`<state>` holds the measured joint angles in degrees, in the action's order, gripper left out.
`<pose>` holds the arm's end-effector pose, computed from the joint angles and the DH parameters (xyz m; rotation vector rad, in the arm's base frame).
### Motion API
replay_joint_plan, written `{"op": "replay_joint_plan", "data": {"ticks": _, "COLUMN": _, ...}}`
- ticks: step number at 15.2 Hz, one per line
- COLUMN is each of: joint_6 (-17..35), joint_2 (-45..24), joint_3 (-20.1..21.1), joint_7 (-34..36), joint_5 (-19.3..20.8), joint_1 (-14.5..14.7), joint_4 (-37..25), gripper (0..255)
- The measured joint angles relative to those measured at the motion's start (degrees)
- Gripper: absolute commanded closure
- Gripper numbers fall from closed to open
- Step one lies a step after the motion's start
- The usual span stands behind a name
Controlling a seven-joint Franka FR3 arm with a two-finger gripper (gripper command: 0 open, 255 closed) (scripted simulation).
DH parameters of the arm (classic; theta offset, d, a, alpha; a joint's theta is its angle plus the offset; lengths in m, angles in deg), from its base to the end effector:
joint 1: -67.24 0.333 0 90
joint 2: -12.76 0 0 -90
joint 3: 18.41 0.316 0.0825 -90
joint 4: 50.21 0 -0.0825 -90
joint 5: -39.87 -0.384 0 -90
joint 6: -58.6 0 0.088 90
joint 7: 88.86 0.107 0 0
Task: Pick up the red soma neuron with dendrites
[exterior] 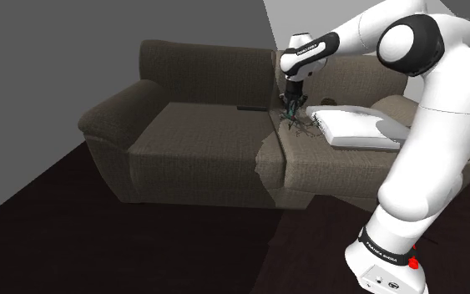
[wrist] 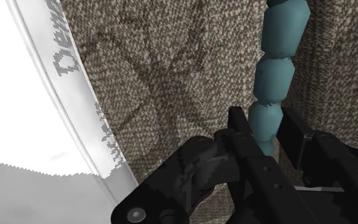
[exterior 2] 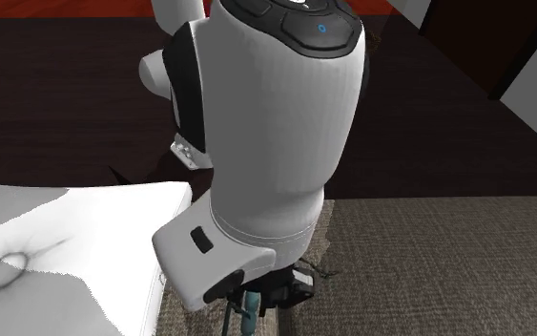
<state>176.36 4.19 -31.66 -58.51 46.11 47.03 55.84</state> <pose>0.5050 -0.3342 0.4490 2.5928 -1.5231 0.0820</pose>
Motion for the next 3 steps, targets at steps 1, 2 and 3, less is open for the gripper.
{"op": "replay_joint_plan", "data": {"ticks": 1, "joint_6": -0.61, "joint_2": 0.21, "joint_3": 0.00, "joint_7": -0.04, "joint_5": 0.02, "joint_1": 0.02, "joint_4": -0.41, "gripper": 255}}
{"op": "replay_joint_plan", "data": {"ticks": 2, "joint_6": -1.29, "joint_2": 0.49, "joint_3": 0.00, "joint_7": -0.09, "joint_5": 0.05, "joint_1": 0.04, "joint_4": -0.81, "gripper": 255}}
{"op": "replay_joint_plan", "data": {"ticks": 3, "joint_6": -1.72, "joint_2": 0.51, "joint_3": -0.01, "joint_7": -0.16, "joint_5": 0.03, "joint_1": 0.02, "joint_4": -1.23, "gripper": 255}}
